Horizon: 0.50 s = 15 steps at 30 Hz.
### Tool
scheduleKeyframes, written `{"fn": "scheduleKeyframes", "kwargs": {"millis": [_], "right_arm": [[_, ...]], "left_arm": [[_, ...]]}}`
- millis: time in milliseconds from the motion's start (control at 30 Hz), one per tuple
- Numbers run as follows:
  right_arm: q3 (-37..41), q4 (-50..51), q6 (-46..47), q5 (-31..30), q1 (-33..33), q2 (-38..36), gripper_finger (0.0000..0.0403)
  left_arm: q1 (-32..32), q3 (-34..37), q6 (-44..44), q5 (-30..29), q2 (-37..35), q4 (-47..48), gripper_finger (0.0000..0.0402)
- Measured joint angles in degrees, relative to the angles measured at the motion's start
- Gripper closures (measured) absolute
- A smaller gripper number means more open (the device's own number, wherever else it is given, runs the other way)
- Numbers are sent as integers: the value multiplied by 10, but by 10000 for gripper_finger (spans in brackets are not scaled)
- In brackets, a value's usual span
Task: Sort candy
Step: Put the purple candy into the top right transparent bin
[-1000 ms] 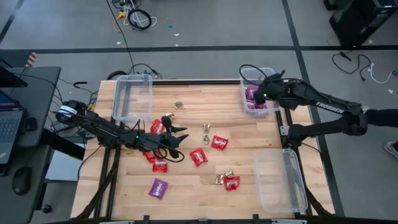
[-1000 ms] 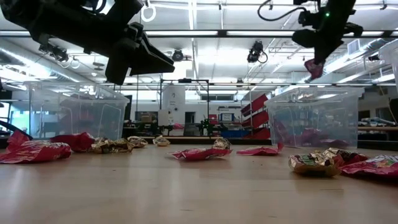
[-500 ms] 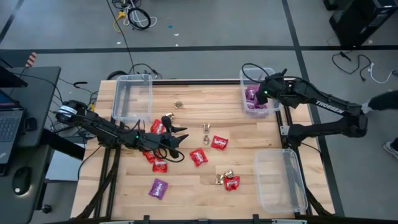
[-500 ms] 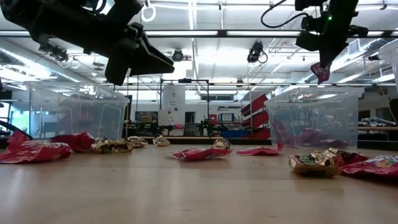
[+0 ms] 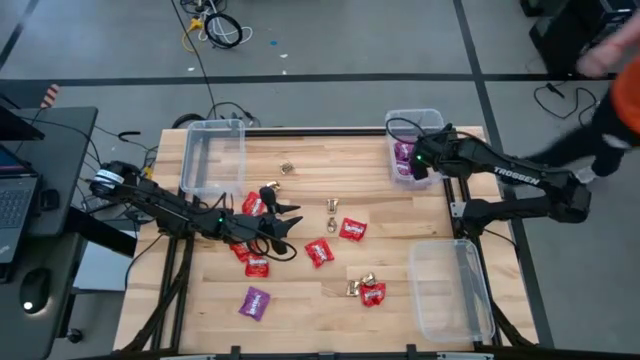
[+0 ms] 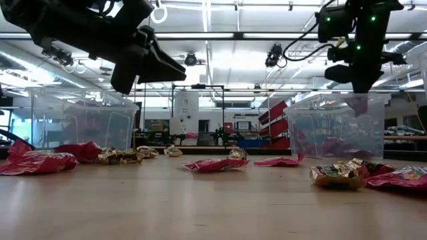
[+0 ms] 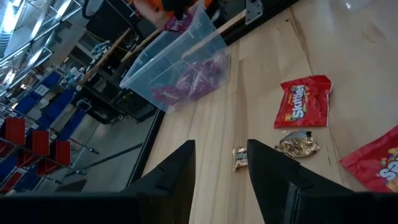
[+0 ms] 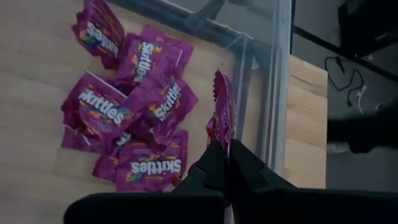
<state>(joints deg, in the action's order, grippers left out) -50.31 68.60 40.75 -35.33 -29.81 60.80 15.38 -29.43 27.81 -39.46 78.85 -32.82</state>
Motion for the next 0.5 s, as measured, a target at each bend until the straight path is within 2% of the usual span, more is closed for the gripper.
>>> {"fn": "scheduleKeyframes", "kwargs": {"millis": [500], "right_arm": [[2,-2,-15,0,-12,0,399]], "left_arm": [[0,0,-11,0,0,6,254]]}}
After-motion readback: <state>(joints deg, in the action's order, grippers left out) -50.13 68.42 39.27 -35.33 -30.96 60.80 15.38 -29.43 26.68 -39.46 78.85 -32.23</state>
